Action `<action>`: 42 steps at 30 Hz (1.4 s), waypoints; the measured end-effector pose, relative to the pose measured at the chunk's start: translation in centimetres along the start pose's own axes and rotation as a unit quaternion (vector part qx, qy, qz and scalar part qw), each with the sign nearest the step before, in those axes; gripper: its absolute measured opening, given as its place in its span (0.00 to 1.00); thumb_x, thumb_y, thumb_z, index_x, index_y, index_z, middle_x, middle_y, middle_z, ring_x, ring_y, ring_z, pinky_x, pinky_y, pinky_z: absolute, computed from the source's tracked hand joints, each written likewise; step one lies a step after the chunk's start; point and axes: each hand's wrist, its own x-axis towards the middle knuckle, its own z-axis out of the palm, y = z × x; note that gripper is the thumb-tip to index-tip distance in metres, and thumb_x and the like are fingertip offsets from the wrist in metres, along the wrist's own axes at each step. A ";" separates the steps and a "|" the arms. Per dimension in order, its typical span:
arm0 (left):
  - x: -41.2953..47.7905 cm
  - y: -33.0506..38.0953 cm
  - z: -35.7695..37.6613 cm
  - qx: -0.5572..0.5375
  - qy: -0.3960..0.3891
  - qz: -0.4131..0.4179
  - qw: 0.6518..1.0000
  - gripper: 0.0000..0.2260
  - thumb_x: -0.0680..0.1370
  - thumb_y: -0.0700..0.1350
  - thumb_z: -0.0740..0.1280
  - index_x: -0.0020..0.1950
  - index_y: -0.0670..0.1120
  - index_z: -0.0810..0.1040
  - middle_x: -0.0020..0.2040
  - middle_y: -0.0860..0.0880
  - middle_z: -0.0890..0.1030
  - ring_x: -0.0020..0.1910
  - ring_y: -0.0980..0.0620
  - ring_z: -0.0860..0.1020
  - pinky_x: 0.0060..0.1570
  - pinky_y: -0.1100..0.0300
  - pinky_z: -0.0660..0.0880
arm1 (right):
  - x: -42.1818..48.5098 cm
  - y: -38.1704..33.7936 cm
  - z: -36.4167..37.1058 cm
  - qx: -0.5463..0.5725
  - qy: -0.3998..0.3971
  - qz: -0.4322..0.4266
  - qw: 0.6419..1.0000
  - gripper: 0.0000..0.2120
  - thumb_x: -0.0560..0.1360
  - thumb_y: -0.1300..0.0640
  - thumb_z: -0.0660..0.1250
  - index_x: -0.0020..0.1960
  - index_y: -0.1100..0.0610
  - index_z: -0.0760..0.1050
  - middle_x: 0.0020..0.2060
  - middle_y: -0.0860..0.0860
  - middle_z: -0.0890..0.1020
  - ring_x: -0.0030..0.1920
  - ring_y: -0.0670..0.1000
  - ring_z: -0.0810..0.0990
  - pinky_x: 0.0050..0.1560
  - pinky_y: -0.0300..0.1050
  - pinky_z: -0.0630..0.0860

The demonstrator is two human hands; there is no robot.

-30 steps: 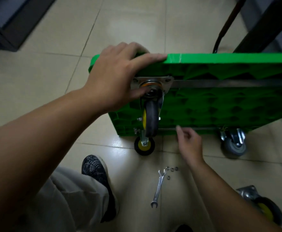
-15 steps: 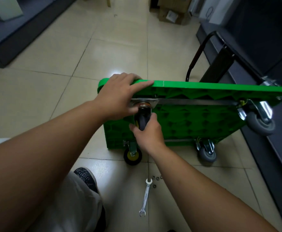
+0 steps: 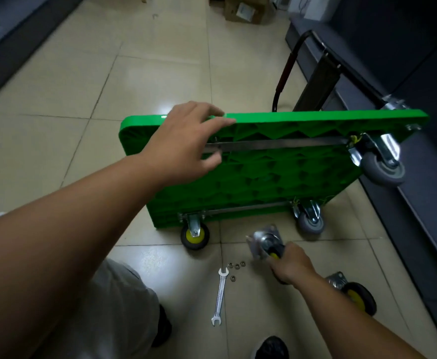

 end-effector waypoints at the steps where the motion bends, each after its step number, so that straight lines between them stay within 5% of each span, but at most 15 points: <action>1: 0.3 0.9 0.2 -0.007 -0.003 0.029 1.000 0.26 0.78 0.54 0.65 0.76 0.52 0.70 0.69 0.48 0.74 0.68 0.47 0.69 0.69 0.50 0.63 | 0.9 1.7 0.2 0.002 0.003 0.027 1.000 0.13 0.77 0.49 0.71 0.51 0.55 0.72 0.48 0.53 0.80 0.52 0.59 0.82 0.41 0.43 0.69; 6: 0.3 4.3 4.6 -0.019 -0.090 0.140 0.986 0.24 0.78 0.54 0.63 0.73 0.52 0.74 0.63 0.49 0.78 0.61 0.48 0.74 0.60 0.52 0.70 | 4.8 7.7 1.4 0.037 -0.003 0.110 0.993 0.26 0.73 0.47 0.74 0.61 0.64 0.76 0.59 0.62 0.81 0.59 0.63 0.80 0.46 0.44 0.70; 10: -1.8 4.1 9.2 -0.005 -0.194 0.140 0.971 0.25 0.76 0.56 0.59 0.72 0.52 0.76 0.60 0.48 0.79 0.57 0.46 0.76 0.55 0.52 0.71 | 7.5 10.3 2.8 0.062 -0.013 0.142 0.988 0.30 0.74 0.45 0.74 0.65 0.65 0.73 0.62 0.64 0.79 0.62 0.64 0.79 0.48 0.45 0.69; 19: -2.5 4.6 13.5 -0.015 -0.278 0.128 0.952 0.24 0.75 0.57 0.56 0.67 0.52 0.78 0.55 0.49 0.81 0.52 0.46 0.79 0.50 0.52 0.75 | 10.5 11.7 7.3 0.072 -0.011 0.108 0.991 0.25 0.73 0.40 0.71 0.54 0.61 0.77 0.52 0.60 0.82 0.53 0.63 0.81 0.49 0.50 0.76; 21: -1.7 5.0 13.8 -0.027 -0.285 0.126 0.950 0.25 0.75 0.58 0.55 0.68 0.53 0.78 0.56 0.49 0.80 0.53 0.46 0.79 0.52 0.52 0.74 | 10.8 12.5 6.3 0.013 0.043 0.075 0.996 0.30 0.74 0.30 0.61 0.50 0.58 0.79 0.47 0.57 0.82 0.49 0.61 0.81 0.49 0.51 0.76; 23: -0.9 5.3 14.0 -0.031 -0.290 0.117 0.949 0.26 0.76 0.59 0.55 0.70 0.53 0.76 0.59 0.49 0.79 0.55 0.47 0.77 0.54 0.53 0.72 | 11.8 14.1 4.4 -0.060 0.198 0.012 0.978 0.32 0.78 0.31 0.54 0.52 0.58 0.80 0.47 0.58 0.81 0.49 0.61 0.78 0.52 0.55 0.72; 25: -0.4 5.6 14.1 -0.035 -0.286 0.111 0.951 0.24 0.78 0.59 0.59 0.72 0.54 0.75 0.61 0.50 0.78 0.57 0.47 0.76 0.56 0.54 0.70 | 12.3 16.2 1.6 -0.062 0.315 0.044 0.946 0.27 0.75 0.39 0.65 0.58 0.62 0.77 0.54 0.64 0.78 0.55 0.65 0.75 0.57 0.59 0.69; 26: -0.2 5.7 14.2 -0.036 -0.287 0.110 0.951 0.22 0.79 0.58 0.61 0.72 0.54 0.74 0.62 0.50 0.78 0.58 0.48 0.75 0.57 0.54 0.70 | 12.7 17.6 0.5 -0.063 0.302 0.094 0.947 0.29 0.72 0.41 0.70 0.61 0.63 0.75 0.58 0.65 0.76 0.58 0.66 0.73 0.59 0.59 0.68; 29: -0.3 5.7 14.3 -0.036 -0.293 0.114 0.949 0.23 0.80 0.56 0.66 0.74 0.54 0.72 0.63 0.50 0.77 0.60 0.48 0.74 0.59 0.54 0.69 | 12.8 21.7 -0.2 -0.038 0.098 0.232 0.967 0.38 0.63 0.40 0.78 0.64 0.59 0.71 0.60 0.63 0.74 0.61 0.66 0.74 0.61 0.59 0.72; 31: -0.5 5.5 14.2 -0.033 -0.297 0.112 0.948 0.23 0.80 0.55 0.66 0.75 0.54 0.71 0.64 0.50 0.77 0.61 0.48 0.74 0.60 0.53 0.69 | 12.8 23.7 0.9 0.024 0.043 0.254 0.966 0.38 0.64 0.41 0.79 0.64 0.60 0.68 0.58 0.63 0.73 0.60 0.68 0.74 0.60 0.60 0.74; 35: -0.4 5.4 14.3 -0.027 -0.301 0.113 0.947 0.23 0.80 0.56 0.65 0.74 0.54 0.72 0.63 0.50 0.77 0.60 0.48 0.74 0.59 0.53 0.70 | 12.9 24.3 2.2 0.122 0.050 0.250 0.959 0.32 0.67 0.56 0.80 0.62 0.64 0.67 0.55 0.66 0.77 0.56 0.70 0.78 0.53 0.61 0.77; 39: -0.1 5.3 14.2 -0.028 -0.297 0.111 0.948 0.24 0.78 0.57 0.61 0.73 0.54 0.73 0.63 0.50 0.77 0.59 0.47 0.75 0.58 0.53 0.70 | 15.5 27.2 4.9 0.227 0.047 0.283 0.931 0.46 0.55 0.42 0.85 0.63 0.62 0.71 0.50 0.62 0.80 0.48 0.65 0.81 0.46 0.60 0.80; 42: -0.2 5.1 14.3 -0.027 -0.298 0.109 0.948 0.24 0.78 0.58 0.60 0.74 0.54 0.73 0.64 0.50 0.77 0.61 0.47 0.75 0.59 0.53 0.69 | 16.8 28.2 6.2 0.253 0.062 0.285 0.922 0.40 0.57 0.45 0.85 0.61 0.63 0.75 0.52 0.66 0.81 0.49 0.65 0.82 0.46 0.59 0.81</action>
